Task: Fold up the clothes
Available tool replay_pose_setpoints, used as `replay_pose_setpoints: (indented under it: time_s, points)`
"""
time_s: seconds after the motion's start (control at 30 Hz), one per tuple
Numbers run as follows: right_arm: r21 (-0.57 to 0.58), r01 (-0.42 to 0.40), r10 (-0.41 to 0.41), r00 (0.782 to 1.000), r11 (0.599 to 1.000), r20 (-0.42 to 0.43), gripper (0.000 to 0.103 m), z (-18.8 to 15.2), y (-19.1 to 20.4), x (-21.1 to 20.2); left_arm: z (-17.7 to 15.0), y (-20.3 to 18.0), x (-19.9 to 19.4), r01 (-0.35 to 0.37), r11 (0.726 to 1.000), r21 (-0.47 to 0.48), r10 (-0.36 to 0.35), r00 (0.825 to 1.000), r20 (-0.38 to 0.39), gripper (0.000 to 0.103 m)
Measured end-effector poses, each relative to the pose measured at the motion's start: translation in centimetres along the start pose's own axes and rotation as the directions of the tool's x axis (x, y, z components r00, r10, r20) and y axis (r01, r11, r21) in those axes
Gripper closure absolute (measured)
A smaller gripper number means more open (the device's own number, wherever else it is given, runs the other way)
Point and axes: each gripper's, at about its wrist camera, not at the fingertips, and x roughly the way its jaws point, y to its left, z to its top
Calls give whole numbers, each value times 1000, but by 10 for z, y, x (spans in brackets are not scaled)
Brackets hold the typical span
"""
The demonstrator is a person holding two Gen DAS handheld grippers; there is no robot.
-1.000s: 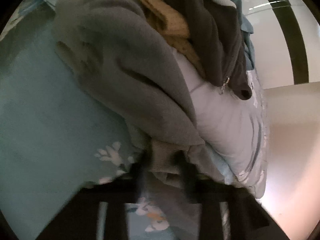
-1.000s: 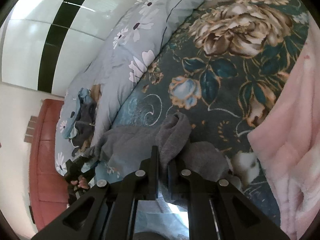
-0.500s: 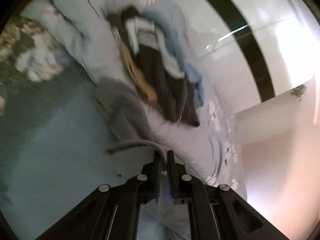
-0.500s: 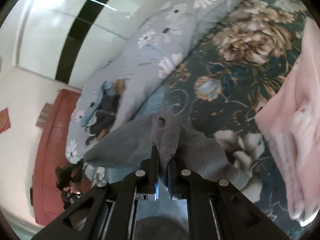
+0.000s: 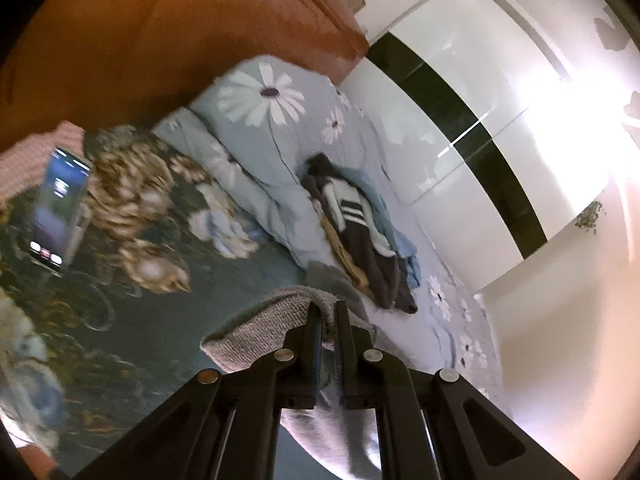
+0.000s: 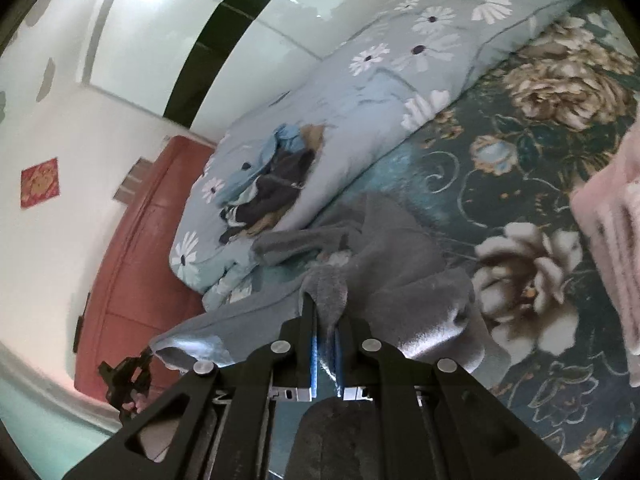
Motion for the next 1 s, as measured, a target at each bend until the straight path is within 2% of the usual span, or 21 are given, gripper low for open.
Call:
replay_pose_setpoints:
  time_s: [0.07,0.2,0.33,0.5,0.57,0.7,0.8,1.0]
  points:
    - [-18,4,-4,1000,1000,-2,95,6,6,4,6,1,0,-15,1000,14,15,1000,-2,97]
    - [-21,34,-34,999,999,0,95,37,11,24,20,-12,32,-24,999,24,24,999,-34,97]
    - [-41,92,-91,996,995,6,96,79,13,53,43,-45,86,-36,996,80,41,998,-53,97]
    - [-25,160,-160,987,987,27,96,137,2,93,73,-76,165,-55,996,68,60,995,-79,97]
    - [-11,191,-191,981,982,31,96,160,-7,113,81,-93,204,-87,991,98,96,991,-93,97]
    - [27,247,-248,968,969,29,96,195,-29,151,85,-119,286,-147,975,168,169,977,-130,97]
    - [72,302,-304,953,950,8,96,215,-55,183,77,-125,334,-184,964,192,216,963,-164,97]
    - [141,378,-373,926,915,-66,96,220,-106,228,53,-114,412,-249,950,189,290,927,-237,97]
